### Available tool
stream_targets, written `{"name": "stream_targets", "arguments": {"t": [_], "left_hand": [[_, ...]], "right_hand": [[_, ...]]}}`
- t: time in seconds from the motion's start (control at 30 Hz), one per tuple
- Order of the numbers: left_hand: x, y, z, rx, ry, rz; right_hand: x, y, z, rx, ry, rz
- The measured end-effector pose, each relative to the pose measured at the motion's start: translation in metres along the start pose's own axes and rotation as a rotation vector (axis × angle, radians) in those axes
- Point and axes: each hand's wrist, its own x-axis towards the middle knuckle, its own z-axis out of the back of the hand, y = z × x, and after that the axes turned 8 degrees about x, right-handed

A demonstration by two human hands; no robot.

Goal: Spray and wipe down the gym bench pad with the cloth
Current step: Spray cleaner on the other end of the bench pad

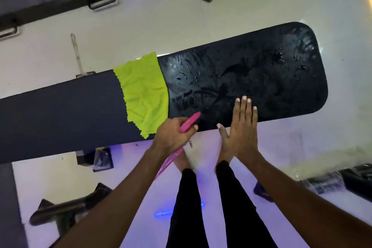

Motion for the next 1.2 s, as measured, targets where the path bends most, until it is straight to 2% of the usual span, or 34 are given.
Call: {"name": "stream_targets", "arguments": {"t": [0.1,0.23,0.37,0.5,0.6,0.7,0.9,1.03,1.2], "left_hand": [[-0.011,0.024,0.009,-0.137,-0.09,0.099],[-0.018,0.048,0.023,-0.246,-0.202,0.181],[-0.031,0.067,0.032,-0.294,-0.246,0.124],[-0.058,0.085,0.058,-0.479,-0.452,0.08],[-0.078,0.097,0.087,-0.619,-0.61,0.047],[-0.091,0.11,0.116,-0.708,-0.742,0.034],[-0.085,0.134,0.163,-0.681,-0.961,-0.025],[-0.068,0.149,0.169,-0.672,-1.013,-0.05],[-0.066,0.161,0.157,-0.644,-1.002,-0.02]], "right_hand": [[0.0,0.018,-0.007,-0.024,0.033,0.124],[0.004,0.052,-0.008,-0.004,0.048,0.127],[0.009,0.087,-0.002,0.019,0.056,0.177],[0.014,0.13,0.007,0.022,0.087,0.273],[0.019,0.162,0.009,0.019,0.141,0.269],[0.023,0.192,0.01,0.004,0.159,0.226],[0.022,0.228,0.008,-0.028,0.135,0.118],[0.02,0.24,0.004,0.078,0.11,-0.005],[0.025,0.247,0.002,0.364,0.091,-0.304]]}}
